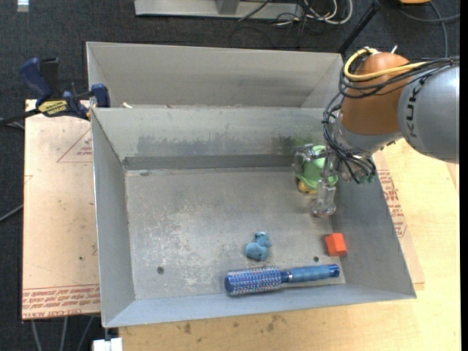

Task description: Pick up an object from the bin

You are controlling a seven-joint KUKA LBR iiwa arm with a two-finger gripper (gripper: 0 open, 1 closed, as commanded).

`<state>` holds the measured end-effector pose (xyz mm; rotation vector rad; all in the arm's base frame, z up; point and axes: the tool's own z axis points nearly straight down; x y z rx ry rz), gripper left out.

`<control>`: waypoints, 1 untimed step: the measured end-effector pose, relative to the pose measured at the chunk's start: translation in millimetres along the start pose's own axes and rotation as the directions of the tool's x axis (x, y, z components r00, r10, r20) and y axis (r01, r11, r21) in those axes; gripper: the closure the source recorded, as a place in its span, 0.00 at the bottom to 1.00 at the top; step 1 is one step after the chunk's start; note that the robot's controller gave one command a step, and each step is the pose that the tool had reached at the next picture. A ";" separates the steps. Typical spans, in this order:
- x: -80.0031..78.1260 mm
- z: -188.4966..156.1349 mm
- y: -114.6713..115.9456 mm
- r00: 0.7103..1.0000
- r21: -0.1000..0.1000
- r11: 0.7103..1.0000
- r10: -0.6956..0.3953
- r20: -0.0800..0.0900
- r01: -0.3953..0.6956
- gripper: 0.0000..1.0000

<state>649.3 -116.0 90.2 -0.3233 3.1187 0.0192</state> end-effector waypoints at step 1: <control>-4.4 -4.5 1.6 1.000 -0.005 1.000 0.003 0.014 -0.003 1.00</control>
Offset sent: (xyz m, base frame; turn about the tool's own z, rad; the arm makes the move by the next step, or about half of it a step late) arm 0.0000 0.0000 0.0000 0.0000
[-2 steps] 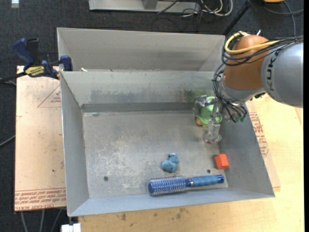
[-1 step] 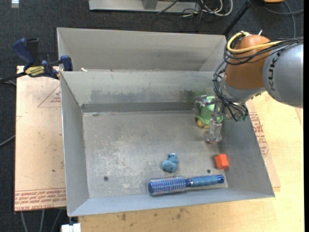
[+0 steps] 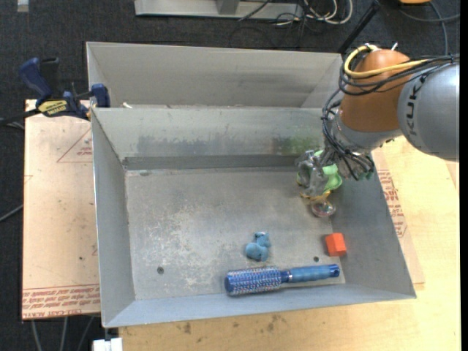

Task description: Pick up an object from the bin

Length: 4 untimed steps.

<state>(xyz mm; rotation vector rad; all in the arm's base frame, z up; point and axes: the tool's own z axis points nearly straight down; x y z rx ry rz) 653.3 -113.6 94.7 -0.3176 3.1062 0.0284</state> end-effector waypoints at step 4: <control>1.5 2.0 1.1 1.000 -0.002 1.000 0.000 -0.005 0.000 1.00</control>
Offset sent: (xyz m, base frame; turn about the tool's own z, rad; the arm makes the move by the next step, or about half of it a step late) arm 0.0000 0.0000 0.0000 0.0000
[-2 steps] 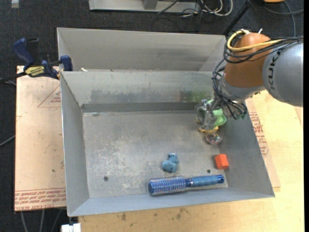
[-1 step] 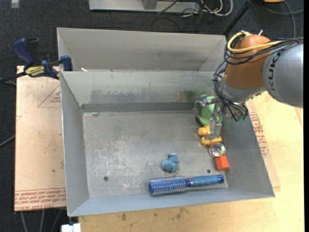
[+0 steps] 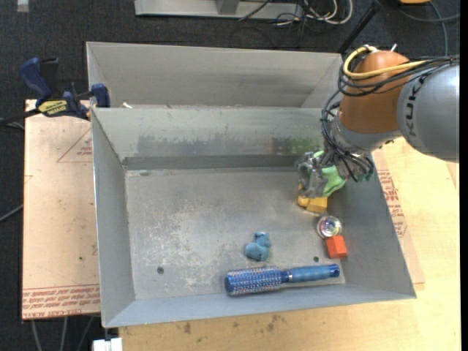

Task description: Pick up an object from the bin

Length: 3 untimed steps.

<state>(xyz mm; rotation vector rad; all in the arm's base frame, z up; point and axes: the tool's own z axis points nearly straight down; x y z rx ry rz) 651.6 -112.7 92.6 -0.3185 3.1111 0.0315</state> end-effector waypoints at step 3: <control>2.5 2.2 -3.8 1.000 0.006 1.000 0.001 -0.006 -0.001 0.00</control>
Offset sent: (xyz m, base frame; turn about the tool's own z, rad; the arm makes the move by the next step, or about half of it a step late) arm 0.0000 0.0000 0.0000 0.0000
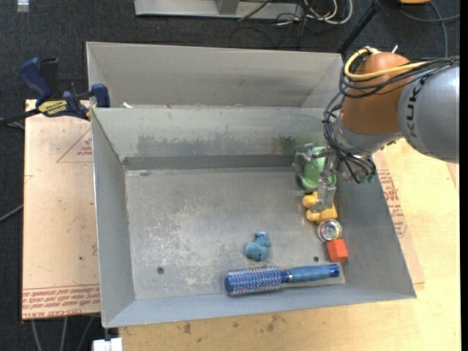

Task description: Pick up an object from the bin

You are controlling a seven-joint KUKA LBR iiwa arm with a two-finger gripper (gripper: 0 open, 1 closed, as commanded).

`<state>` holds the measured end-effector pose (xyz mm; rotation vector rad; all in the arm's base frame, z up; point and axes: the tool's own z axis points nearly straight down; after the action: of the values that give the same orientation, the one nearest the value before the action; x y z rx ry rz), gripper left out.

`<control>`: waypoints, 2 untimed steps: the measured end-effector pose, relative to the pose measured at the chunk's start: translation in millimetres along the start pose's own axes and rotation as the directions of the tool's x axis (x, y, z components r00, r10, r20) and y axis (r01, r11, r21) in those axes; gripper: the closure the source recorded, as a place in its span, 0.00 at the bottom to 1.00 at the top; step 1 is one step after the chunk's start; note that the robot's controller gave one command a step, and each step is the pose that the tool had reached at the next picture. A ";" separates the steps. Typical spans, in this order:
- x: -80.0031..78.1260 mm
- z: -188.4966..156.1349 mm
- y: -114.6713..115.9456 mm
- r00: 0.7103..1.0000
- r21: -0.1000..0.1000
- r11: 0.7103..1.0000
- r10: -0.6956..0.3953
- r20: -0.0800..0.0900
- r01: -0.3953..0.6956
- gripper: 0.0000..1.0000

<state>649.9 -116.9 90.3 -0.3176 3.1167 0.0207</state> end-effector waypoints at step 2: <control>1.0 0.4 -2.0 1.000 0.003 1.000 0.002 -0.002 -0.002 0.00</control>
Offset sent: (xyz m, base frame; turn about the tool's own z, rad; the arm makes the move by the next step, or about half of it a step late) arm 0.0000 0.0000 0.0000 0.0000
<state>649.4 -119.1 89.9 -0.3142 3.1187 0.0157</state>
